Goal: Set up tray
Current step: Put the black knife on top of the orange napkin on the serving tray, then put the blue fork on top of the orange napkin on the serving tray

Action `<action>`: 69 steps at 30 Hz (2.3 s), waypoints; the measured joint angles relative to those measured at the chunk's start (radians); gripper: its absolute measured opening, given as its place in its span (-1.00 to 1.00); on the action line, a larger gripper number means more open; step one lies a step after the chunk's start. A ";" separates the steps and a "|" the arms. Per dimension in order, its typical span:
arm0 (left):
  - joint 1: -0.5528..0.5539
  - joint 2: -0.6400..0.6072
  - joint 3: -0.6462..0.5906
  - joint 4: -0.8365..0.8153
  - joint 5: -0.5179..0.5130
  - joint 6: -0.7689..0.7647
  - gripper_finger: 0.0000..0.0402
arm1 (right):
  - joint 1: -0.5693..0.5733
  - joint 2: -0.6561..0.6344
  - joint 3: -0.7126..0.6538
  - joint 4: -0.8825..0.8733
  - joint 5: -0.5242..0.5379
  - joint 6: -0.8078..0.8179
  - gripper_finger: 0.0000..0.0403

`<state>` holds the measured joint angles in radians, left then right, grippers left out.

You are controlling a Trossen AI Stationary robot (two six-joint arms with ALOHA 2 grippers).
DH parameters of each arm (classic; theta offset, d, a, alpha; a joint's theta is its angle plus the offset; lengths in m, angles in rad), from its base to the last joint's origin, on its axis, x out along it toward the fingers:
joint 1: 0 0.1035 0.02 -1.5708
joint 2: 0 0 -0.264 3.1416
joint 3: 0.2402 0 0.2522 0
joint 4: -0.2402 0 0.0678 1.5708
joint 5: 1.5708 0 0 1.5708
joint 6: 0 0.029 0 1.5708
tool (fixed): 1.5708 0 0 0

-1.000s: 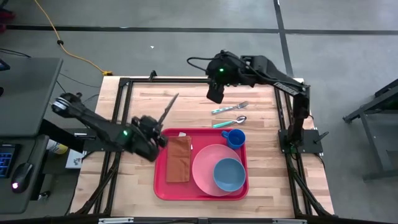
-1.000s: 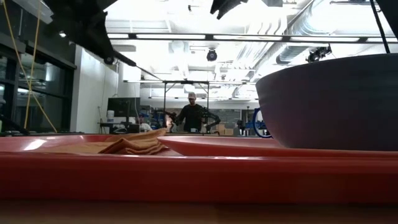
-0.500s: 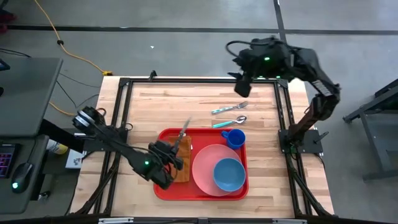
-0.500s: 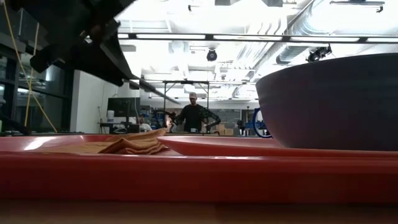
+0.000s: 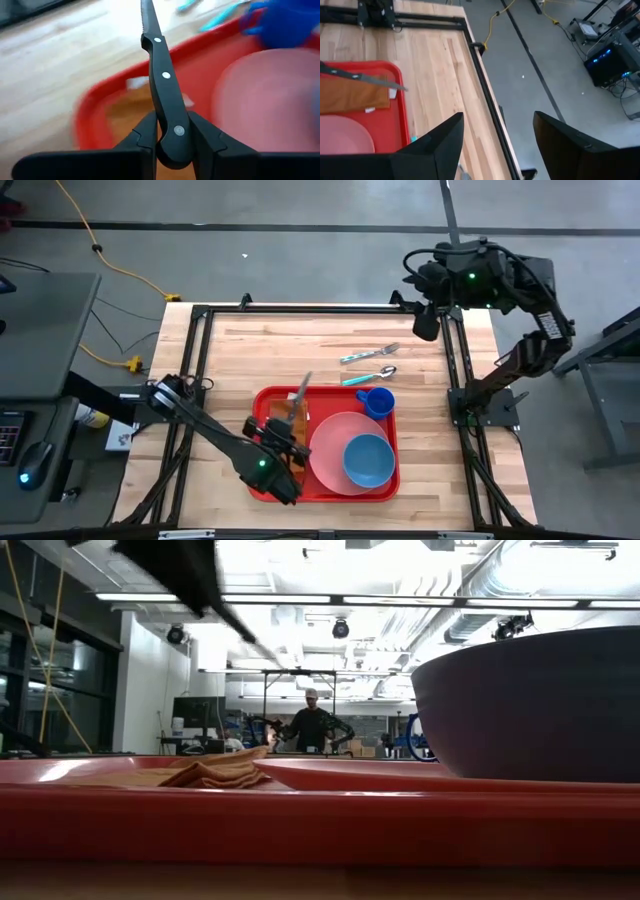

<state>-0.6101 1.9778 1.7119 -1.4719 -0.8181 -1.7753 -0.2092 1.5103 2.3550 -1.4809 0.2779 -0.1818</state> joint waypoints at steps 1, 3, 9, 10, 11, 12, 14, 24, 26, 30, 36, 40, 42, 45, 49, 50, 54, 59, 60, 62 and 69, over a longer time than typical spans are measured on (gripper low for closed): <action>-0.001 0.005 0.021 -0.027 0.008 -0.002 -0.49 | 0.000 -0.002 0.000 -0.006 0.000 0.000 0.07; -0.008 0.013 0.058 -0.057 0.012 -0.003 -0.49 | 0.000 -0.018 0.000 -0.015 -0.003 0.006 0.07; -0.029 0.045 0.172 -0.030 0.018 -0.003 -0.49 | 0.000 -0.053 0.000 -0.046 -0.002 -0.001 0.08; -0.033 0.050 0.185 -0.048 0.033 -0.003 -0.49 | 0.000 -0.062 0.000 -0.048 0.000 -0.002 0.07; -0.036 0.060 0.200 -0.057 0.043 -0.003 -0.49 | 0.000 -0.066 0.000 -0.050 0.000 -0.002 0.07; -0.038 0.071 0.213 -0.050 0.049 -0.004 -0.49 | 0.000 -0.072 0.000 -0.051 0.000 -0.003 0.07; -0.038 0.087 0.218 -0.064 0.083 -0.005 -0.49 | 0.000 -0.082 0.000 -0.052 -0.001 -0.003 0.08; -0.021 0.170 0.205 -0.095 0.177 -0.005 -0.50 | 0.000 -0.100 0.000 -0.057 -0.035 -0.002 0.06; -0.020 0.187 0.196 -0.091 0.191 -0.005 -0.50 | 0.000 -0.099 0.000 -0.057 -0.048 -0.002 0.06; -0.018 0.221 0.195 -0.084 0.212 -0.002 -0.50 | 0.000 -0.099 0.000 -0.059 -0.050 -0.002 0.06; -0.018 0.279 0.193 -0.056 0.247 -0.002 -0.50 | 0.000 -0.099 0.000 -0.071 -0.050 -0.002 0.05; -0.018 0.309 0.194 -0.024 0.272 0.005 -0.50 | 0.000 -0.099 0.000 -0.074 -0.050 -0.002 0.05; -0.018 0.329 0.196 -0.002 0.286 0.007 -0.50 | 0.000 -0.099 0.000 -0.079 -0.050 -0.002 0.06; -0.016 0.341 0.196 0.007 0.312 0.026 -0.50 | 0.000 -0.099 0.000 -0.080 -0.050 -0.002 0.05; -0.012 0.353 0.194 0.001 0.333 0.040 -0.50 | 0.000 -0.098 0.000 -0.080 -0.050 -0.002 0.05; -0.012 0.352 0.195 0.001 0.325 0.041 -0.50 | 0.000 -0.098 0.000 -0.080 -0.049 -0.003 0.05; -0.012 0.349 0.195 0.001 0.289 0.051 -0.43 | 0.000 -0.098 0.000 -0.080 -0.049 -0.006 0.05; -0.012 0.349 0.196 0.027 0.274 0.091 0.16 | 0.000 -0.098 0.000 -0.079 -0.049 -0.010 0.04; -0.012 0.349 0.196 0.031 0.273 0.103 0.27 | 0.000 -0.098 0.000 -0.079 -0.049 -0.011 0.04; -0.012 0.349 0.196 0.030 0.273 0.114 0.43 | 0.000 -0.098 0.000 -0.079 -0.049 -0.015 0.04; -0.012 0.349 0.196 0.024 0.274 0.106 0.60 | 0.000 -0.098 0.000 -0.079 -0.049 -0.029 0.05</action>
<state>-0.6220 2.3272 1.9076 -1.4475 -0.5446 -1.6692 -0.2092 1.4120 2.3547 -1.5600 0.2287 -0.2104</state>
